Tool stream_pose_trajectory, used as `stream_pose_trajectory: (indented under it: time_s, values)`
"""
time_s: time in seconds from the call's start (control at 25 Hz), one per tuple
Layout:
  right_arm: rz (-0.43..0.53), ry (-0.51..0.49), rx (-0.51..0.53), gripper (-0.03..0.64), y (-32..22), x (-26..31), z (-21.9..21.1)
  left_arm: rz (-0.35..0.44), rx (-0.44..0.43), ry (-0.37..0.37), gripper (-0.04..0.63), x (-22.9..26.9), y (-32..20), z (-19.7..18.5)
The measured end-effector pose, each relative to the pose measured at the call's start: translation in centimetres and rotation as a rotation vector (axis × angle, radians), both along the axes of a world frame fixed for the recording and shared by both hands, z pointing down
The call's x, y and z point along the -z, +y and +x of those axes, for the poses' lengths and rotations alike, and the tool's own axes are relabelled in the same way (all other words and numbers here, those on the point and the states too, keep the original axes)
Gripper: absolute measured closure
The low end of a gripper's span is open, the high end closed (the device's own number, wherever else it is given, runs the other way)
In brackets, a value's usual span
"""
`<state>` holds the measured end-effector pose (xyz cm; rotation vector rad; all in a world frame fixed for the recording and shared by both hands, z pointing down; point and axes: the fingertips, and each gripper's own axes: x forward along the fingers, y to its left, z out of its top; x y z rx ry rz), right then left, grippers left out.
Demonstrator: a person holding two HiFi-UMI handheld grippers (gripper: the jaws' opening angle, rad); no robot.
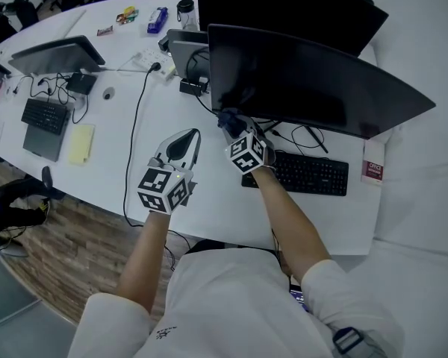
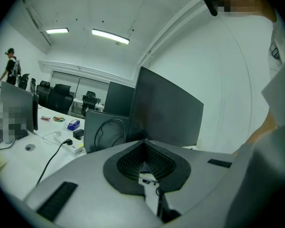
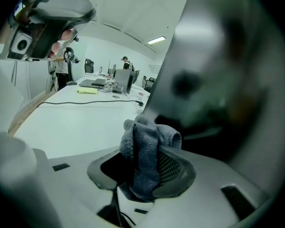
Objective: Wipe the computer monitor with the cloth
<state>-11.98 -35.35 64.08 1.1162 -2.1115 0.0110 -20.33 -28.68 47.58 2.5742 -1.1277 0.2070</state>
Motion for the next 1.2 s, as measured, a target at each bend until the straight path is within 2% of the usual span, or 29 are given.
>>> stream_pose_trajectory:
  time_s: [0.32, 0.84, 1.2]
  values:
    - [-0.01, 0.009, -0.031, 0.462, 1.0, -0.5, 4.1, -0.009, -0.018, -0.005, 0.589, -0.4, 0.7, 3.2]
    - [-0.028, 0.023, -0.115, 0.462, 3.2, -1.0, 13.1, -0.022, -0.089, 0.005, 0.589, -0.8, 1.9, 11.2]
    - [-0.024, 0.015, -0.166, 0.462, 4.4, -0.8, 17.8, -0.022, -0.131, 0.003, 0.589, -0.8, 2.9, 15.5]
